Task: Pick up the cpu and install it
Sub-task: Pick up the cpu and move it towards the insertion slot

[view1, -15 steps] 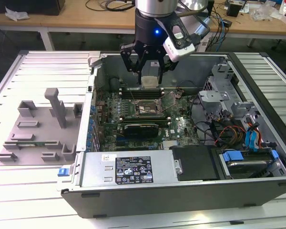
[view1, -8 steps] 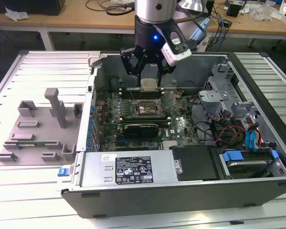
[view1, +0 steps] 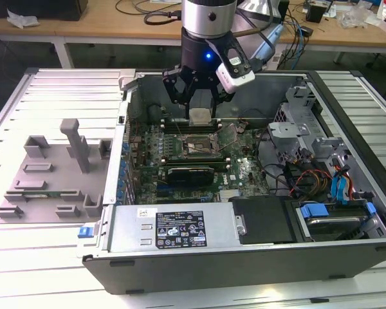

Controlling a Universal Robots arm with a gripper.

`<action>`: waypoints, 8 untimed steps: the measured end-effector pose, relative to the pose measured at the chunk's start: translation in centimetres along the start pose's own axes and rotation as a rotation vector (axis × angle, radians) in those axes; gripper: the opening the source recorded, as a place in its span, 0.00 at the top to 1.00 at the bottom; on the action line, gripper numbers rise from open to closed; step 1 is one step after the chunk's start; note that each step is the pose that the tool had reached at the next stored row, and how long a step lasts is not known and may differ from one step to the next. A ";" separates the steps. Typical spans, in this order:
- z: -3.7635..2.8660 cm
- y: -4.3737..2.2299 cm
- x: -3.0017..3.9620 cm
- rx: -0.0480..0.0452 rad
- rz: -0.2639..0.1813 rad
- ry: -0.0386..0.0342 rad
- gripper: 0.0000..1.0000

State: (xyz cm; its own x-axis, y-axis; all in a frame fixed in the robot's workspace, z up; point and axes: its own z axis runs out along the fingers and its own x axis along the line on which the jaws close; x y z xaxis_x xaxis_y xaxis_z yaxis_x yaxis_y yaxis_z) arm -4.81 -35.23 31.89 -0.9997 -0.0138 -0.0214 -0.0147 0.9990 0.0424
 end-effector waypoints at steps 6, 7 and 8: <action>0.64 0.05 0.02 0.0000 0.000 0.0000 0.45; 0.67 0.05 0.02 0.0000 0.000 -0.0001 0.45; 0.77 0.04 0.02 -0.0004 0.000 -0.0003 0.45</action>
State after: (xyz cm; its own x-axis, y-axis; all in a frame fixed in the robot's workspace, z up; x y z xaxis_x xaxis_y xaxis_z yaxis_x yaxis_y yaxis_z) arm -4.81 -35.15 31.12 -0.9997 -0.0138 -0.0216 -0.0147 0.9990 0.0428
